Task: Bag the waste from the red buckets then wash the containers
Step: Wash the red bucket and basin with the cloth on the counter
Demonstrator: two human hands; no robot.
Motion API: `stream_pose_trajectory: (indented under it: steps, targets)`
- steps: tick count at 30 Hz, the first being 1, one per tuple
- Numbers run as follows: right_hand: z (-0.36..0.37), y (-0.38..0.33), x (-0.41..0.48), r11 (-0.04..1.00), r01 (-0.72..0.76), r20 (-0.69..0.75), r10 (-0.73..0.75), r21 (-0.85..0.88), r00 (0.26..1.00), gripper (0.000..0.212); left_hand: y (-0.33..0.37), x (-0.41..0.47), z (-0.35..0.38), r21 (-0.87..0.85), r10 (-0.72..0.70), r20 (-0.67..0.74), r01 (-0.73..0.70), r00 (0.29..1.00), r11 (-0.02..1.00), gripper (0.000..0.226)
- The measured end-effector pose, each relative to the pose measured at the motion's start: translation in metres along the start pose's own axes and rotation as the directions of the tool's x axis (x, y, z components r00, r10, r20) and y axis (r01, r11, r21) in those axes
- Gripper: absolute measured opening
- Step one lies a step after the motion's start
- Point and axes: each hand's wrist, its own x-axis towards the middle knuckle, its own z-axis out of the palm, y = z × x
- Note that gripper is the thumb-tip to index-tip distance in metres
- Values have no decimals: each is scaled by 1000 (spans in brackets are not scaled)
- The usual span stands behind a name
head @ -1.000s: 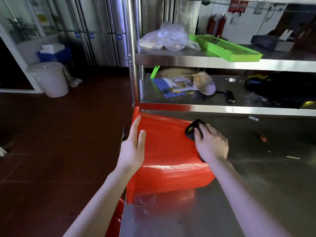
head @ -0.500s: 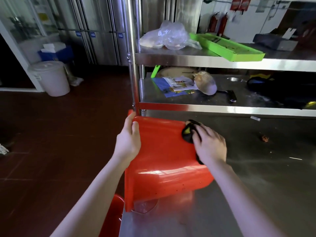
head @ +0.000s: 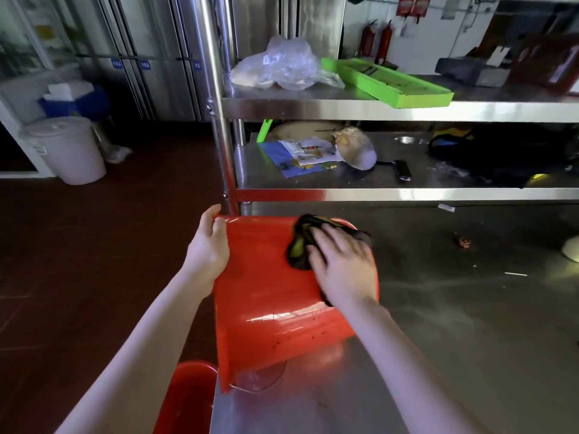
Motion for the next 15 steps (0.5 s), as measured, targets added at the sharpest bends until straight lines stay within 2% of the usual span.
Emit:
stream_pose_trajectory:
  steps: [3,5,7,9,12,13,15]
  targets:
    - [-3,50,-5,968,-249,97,246,28,964,37,3,-8,9,14,44,4,-44,999,999,39]
    - [-4,49,-5,953,-301,107,297,21,949,38,4,-10,15,-10,62,-2,-62,998,998,39]
    - [-5,18,-5,981,-196,37,196,-1,980,39,6,-9,20,-47,34,2,-34,999,998,38]
    - [-8,-30,-3,999,6,-19,-5,46,1000,40,7,-4,25,-26,17,-32,-18,999,999,39]
    - [-8,-83,-6,956,262,-8,-264,132,965,39,8,9,23,-31,12,-65,-14,998,999,40]
    - [-9,-90,-5,947,292,6,-295,136,955,39,8,12,20,-43,-7,-35,5,999,999,41]
    - [-11,-89,1,959,255,37,-262,125,964,40,8,15,16,11,-21,-1,21,1000,1000,44]
